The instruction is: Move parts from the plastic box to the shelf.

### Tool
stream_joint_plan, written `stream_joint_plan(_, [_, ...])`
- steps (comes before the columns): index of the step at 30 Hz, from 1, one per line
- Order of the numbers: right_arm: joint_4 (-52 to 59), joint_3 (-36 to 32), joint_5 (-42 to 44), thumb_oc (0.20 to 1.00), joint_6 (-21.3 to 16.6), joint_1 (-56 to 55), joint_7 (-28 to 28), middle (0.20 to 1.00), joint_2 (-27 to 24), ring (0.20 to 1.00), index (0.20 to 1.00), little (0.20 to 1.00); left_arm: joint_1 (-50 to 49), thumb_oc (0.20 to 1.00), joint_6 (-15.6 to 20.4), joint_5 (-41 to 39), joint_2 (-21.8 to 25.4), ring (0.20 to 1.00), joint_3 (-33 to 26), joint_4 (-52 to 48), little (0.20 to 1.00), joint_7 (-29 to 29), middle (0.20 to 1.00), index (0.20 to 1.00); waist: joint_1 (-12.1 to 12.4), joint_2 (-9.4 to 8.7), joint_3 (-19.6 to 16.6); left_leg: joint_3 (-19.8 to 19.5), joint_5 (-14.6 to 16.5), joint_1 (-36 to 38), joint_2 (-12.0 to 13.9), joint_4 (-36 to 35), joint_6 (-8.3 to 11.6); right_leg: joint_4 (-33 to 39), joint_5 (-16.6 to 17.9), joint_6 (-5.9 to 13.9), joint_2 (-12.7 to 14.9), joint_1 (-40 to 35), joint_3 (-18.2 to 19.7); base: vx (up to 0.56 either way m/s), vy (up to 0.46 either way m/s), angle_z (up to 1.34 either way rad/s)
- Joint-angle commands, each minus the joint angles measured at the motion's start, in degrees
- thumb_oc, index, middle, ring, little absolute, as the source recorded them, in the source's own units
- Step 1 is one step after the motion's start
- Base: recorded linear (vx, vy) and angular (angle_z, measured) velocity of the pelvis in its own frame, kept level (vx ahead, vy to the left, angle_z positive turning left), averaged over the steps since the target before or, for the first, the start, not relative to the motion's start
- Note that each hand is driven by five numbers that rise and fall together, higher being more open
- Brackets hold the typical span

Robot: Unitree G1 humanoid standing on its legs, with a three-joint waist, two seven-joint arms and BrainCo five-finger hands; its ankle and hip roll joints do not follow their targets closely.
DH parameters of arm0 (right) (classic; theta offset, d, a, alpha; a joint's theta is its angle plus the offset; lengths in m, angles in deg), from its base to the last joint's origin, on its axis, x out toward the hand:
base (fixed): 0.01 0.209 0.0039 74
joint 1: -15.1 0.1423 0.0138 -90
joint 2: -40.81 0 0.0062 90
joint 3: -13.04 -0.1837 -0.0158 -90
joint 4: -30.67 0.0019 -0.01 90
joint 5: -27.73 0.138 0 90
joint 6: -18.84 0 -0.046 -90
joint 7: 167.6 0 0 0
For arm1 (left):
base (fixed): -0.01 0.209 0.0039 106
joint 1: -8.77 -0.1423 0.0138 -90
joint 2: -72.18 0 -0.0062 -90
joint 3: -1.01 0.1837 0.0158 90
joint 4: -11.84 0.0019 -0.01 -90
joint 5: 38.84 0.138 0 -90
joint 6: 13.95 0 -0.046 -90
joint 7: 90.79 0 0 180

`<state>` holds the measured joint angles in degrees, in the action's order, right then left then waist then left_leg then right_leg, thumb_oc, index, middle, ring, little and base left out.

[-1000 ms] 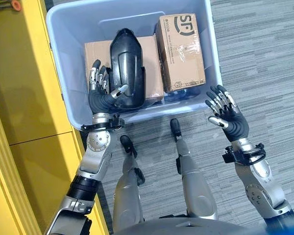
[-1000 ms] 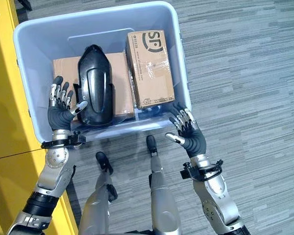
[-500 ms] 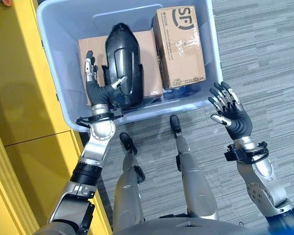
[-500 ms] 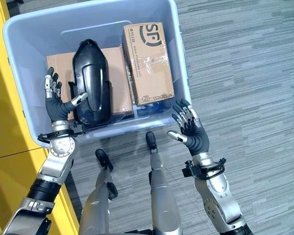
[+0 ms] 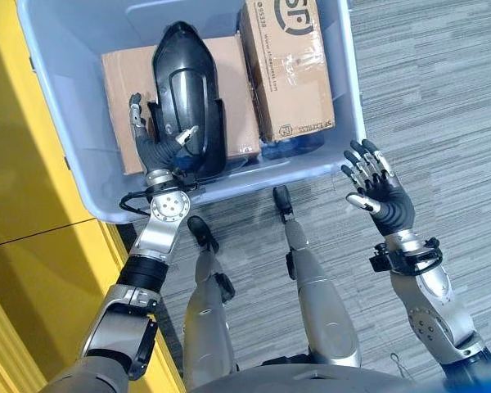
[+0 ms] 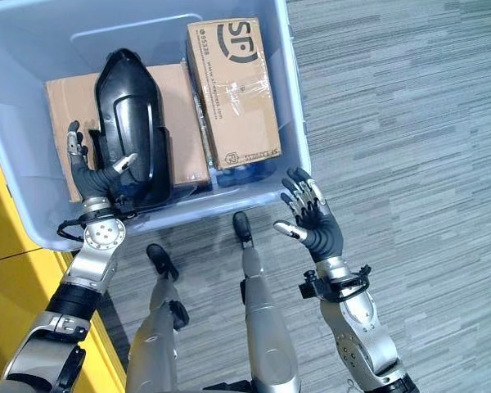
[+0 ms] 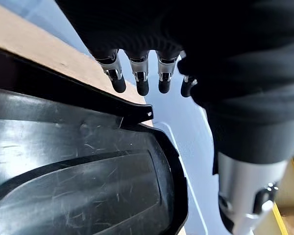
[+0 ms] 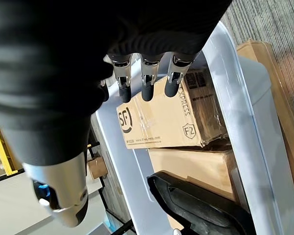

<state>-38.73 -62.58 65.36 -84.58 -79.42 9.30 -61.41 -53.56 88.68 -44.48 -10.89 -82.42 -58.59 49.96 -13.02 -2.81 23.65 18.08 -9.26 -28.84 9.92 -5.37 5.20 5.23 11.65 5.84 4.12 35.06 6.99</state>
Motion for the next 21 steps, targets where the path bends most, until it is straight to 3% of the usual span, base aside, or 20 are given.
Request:
stream_joint_plan(1, [2.94,-2.57,1.02,1.000,-3.82,0.46,-0.50,1.000,-0.94,1.000,1.000,1.000,2.86,1.000,1.07,0.31,3.56,1.000,-2.08,1.73,1.000,-2.81,1.000,1.000,-0.03,-1.59,-0.23,-4.47,4.26,6.61,1.53,1.18,3.16,-4.20,-4.60,4.69,3.47,-1.26,-4.15,0.00,0.000,0.00])
stream_joint_plan(8, [3.32,-2.10,1.44,1.000,-3.91,0.29,-0.71,1.000,-1.52,1.000,1.000,1.000,5.43,1.000,0.89,-1.96,3.65,1.000,-1.21,5.93,1.000,-3.36,1.000,1.000,-0.46,-1.76,0.01,-4.55,4.33,5.71,1.51,1.33,3.08,-4.23,-4.53,4.68,3.42,-0.42,-4.17,0.00,0.000,0.00])
stream_joint_plan(21, [5.07,0.15,2.42,1.000,-3.65,0.08,-1.44,1.000,-2.47,1.000,1.000,1.000,10.22,1.000,2.71,-13.49,2.01,1.000,-1.66,14.42,1.000,-3.74,1.000,1.000,-1.13,-2.21,1.28,-4.71,4.66,4.28,1.55,1.89,2.80,-4.65,-4.47,4.47,2.98,1.32,-3.77,0.00,0.000,0.00])
